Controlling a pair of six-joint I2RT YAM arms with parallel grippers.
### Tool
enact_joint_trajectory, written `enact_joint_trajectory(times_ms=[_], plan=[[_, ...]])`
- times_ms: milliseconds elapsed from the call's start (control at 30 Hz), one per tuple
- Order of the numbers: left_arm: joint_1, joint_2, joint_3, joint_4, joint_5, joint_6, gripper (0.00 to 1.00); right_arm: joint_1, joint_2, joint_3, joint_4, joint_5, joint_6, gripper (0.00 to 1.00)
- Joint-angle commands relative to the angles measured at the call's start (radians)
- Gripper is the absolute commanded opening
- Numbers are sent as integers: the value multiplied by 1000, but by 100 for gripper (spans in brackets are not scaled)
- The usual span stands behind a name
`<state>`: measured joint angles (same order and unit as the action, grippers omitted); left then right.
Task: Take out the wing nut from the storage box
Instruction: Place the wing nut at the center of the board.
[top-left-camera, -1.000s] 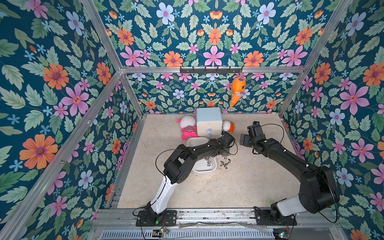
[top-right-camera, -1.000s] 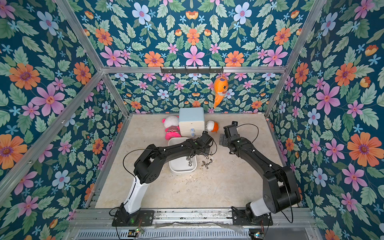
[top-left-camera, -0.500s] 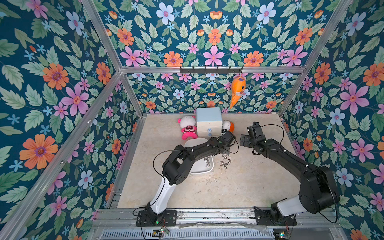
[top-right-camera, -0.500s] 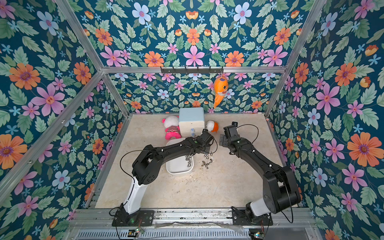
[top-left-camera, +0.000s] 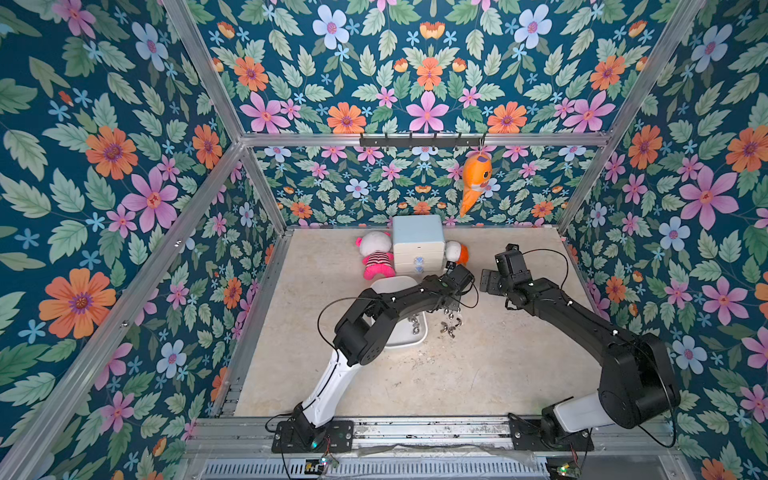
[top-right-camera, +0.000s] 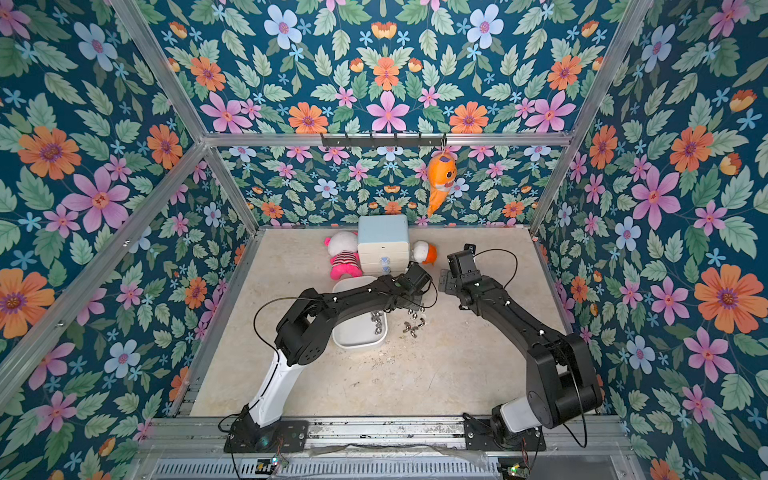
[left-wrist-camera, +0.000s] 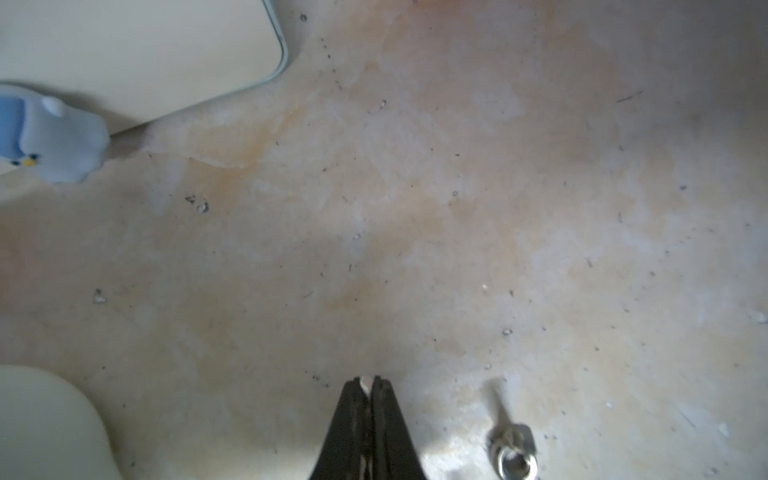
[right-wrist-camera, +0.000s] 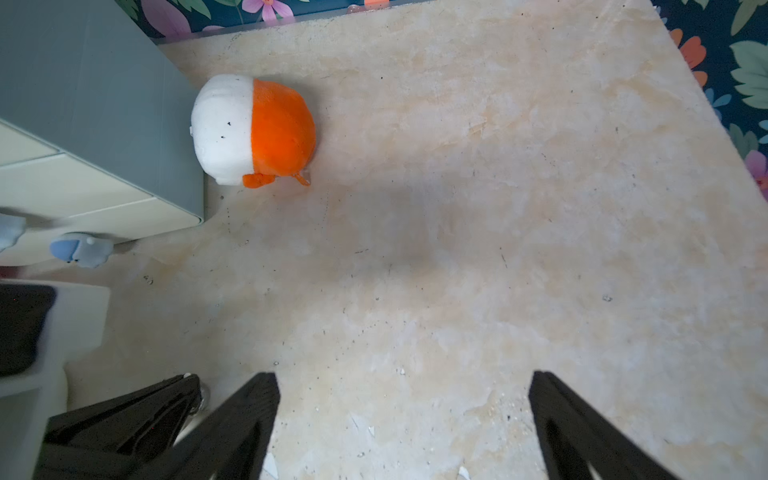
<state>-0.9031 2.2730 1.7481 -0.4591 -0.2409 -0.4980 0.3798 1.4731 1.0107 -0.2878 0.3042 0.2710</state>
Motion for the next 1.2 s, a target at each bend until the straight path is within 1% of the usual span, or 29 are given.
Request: enact_joint_trajectory(times_ms=[0,167,467,767,1167], plan=[[1,3,-2,-29,-11,-8,12,2,-3,4,9,1,7,99],[2,-7,-14,-28,-12,-13,19,1,-2,12,6,1,7,99],[2,-34,-16,-26,-28,-10,27,1,0,23,3,1,3,99],[5,-105,-31,-19,-50,-6,29,1,1,23,3,0,2,99],[37,-264,-121,-3,-107,-7,30,1,4,23,6,-2,1,99]])
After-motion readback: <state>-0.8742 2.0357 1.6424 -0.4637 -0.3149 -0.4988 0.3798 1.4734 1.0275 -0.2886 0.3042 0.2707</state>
